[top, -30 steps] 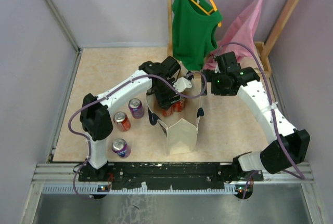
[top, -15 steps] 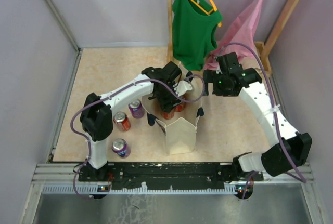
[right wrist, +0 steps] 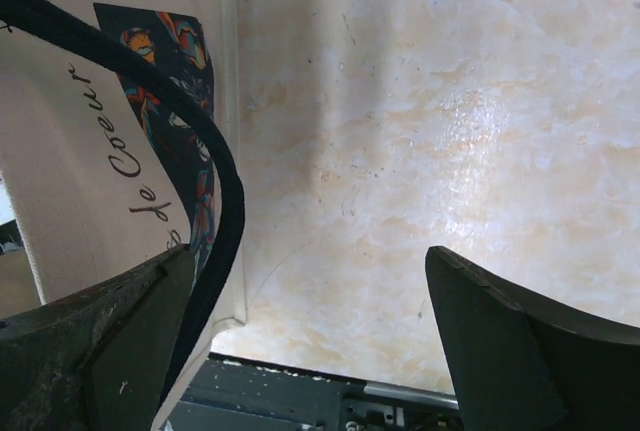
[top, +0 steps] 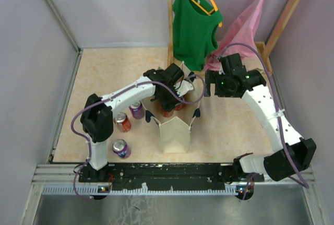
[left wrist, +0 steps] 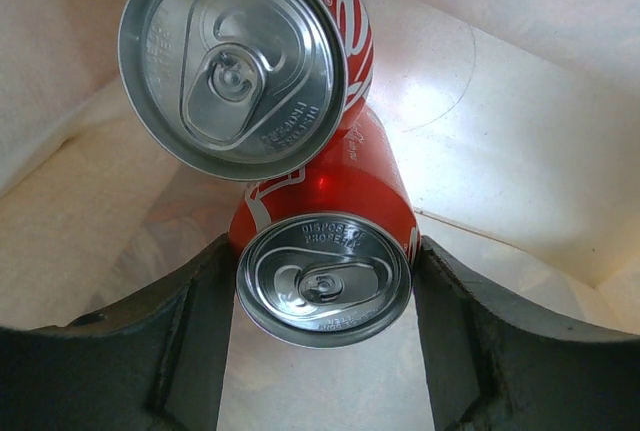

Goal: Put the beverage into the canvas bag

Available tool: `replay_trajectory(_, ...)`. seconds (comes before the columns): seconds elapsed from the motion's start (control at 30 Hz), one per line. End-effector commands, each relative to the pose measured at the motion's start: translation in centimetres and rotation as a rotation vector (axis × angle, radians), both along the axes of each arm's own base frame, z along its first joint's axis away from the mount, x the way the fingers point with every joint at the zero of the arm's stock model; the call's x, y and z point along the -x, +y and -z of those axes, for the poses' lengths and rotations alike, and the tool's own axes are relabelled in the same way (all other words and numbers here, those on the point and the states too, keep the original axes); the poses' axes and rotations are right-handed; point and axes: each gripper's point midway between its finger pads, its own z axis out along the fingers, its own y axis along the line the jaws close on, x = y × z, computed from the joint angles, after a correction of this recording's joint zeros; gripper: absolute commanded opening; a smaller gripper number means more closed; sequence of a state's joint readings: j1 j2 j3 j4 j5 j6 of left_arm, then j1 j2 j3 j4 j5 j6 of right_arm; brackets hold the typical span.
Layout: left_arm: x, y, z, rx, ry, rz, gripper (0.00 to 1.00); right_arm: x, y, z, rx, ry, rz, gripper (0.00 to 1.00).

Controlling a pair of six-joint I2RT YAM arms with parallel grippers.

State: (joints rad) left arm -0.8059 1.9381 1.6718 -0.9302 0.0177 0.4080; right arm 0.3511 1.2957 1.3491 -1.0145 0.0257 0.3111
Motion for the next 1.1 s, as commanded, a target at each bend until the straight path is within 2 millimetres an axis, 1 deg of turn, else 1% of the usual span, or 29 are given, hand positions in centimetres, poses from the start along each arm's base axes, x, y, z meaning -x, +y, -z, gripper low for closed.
replay_trajectory(0.0,-0.9,2.0,-0.3,-0.077,-0.062,-0.024,0.55,0.4,0.3,-1.7,-0.039,-0.06,-0.003,0.99)
replay_trajectory(0.03,-0.8,2.0,-0.5,-0.076,-0.063,-0.023,0.61,0.4,0.3,-1.7,-0.042,-0.061,-0.003,0.99)
replay_trajectory(0.07,-0.8,2.1,-0.8,-0.074,-0.069,-0.023,0.68,0.4,0.4,-1.7,-0.045,-0.06,-0.004,0.99)
replay_trajectory(0.1,-0.8,2.0,-1.2,-0.07,-0.076,-0.023,0.73,0.4,0.4,-1.7,-0.048,-0.06,-0.004,0.99)
replay_trajectory(0.13,-0.9,1.9,-1.7,-0.062,-0.086,-0.023,0.76,0.4,0.5,-1.7,-0.051,-0.061,-0.005,0.99)
replay_trajectory(0.23,-1.1,1.4,-3.1,-0.044,-0.109,-0.019,0.89,0.3,0.6,-1.7,-0.057,-0.062,-0.008,0.99)
replay_trajectory(0.27,-1.2,1.2,-3.7,-0.036,-0.116,-0.018,0.91,0.3,0.6,-1.7,-0.058,-0.063,-0.008,0.99)
replay_trajectory(0.53,-1.3,-0.3,-7.0,0.015,-0.16,-0.008,0.94,0.2,0.8,-1.7,-0.065,-0.062,-0.013,0.99)
replay_trajectory(0.67,-1.6,-1.1,-9.5,0.06,-0.191,-0.005,0.94,0.2,0.8,-1.8,-0.065,-0.061,-0.012,0.99)
replay_trajectory(0.8,-2.3,-1.4,-12.7,0.118,-0.263,-0.015,0.93,0.1,0.9,-1.9,-0.067,-0.06,-0.01,0.99)
replay_trajectory(0.93,-3.0,-1.5,-16.6,0.203,-0.375,-0.018,0.94,-0.3,1.0,-2.1,-0.072,-0.066,-0.003,0.99)
replay_trajectory(1.03,-3.8,-1.0,-19.9,0.272,-0.458,-0.053,0.94,-0.7,1.2,-2.2,-0.077,-0.067,0.002,0.99)
replay_trajectory(1.07,-4.5,-0.5,-21.1,0.301,-0.486,-0.083,0.94,-0.8,1.3,-2.2,-0.079,-0.066,0.003,0.99)
